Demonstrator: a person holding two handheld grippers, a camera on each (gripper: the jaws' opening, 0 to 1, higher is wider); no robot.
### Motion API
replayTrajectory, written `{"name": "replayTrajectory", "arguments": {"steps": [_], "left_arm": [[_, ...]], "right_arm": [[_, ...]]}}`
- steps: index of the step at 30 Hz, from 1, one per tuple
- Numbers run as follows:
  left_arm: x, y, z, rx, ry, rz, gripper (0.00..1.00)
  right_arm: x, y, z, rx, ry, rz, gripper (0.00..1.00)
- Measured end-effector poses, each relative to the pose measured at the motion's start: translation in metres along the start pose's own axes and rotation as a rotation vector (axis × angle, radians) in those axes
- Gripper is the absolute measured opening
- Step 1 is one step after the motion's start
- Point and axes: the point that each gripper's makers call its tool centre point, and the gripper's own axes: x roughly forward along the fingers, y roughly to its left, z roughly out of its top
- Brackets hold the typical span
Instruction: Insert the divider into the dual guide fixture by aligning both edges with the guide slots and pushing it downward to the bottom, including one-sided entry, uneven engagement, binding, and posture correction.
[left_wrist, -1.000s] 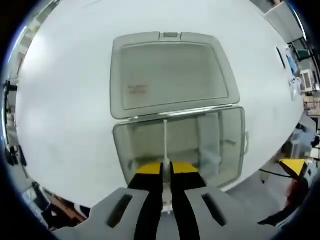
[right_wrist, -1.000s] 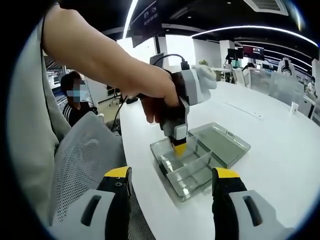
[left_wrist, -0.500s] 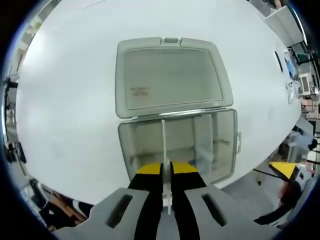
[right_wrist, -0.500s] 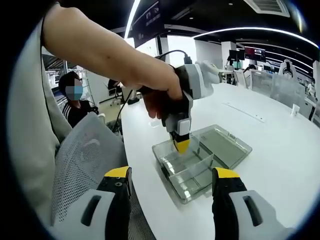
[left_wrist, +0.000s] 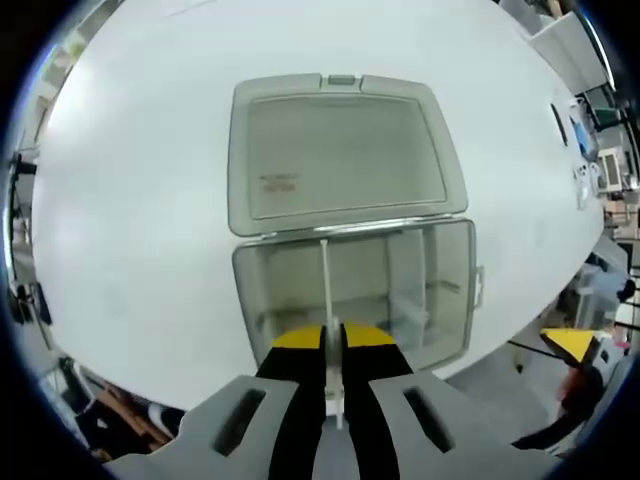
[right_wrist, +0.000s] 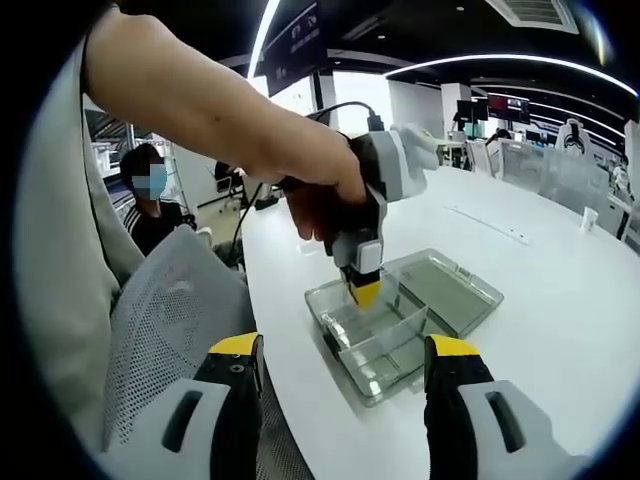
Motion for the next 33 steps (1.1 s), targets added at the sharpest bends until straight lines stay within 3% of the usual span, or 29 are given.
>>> {"name": "replayTrajectory", "arguments": {"steps": [33], "left_arm": [[0.0076, -0.0002, 0.0008, 0.036, -0.003, 0.014, 0.02]], "right_arm": [[-0.0005, -0.0017, -0.0027, 0.007, 0.007, 0.0, 0.62]]}}
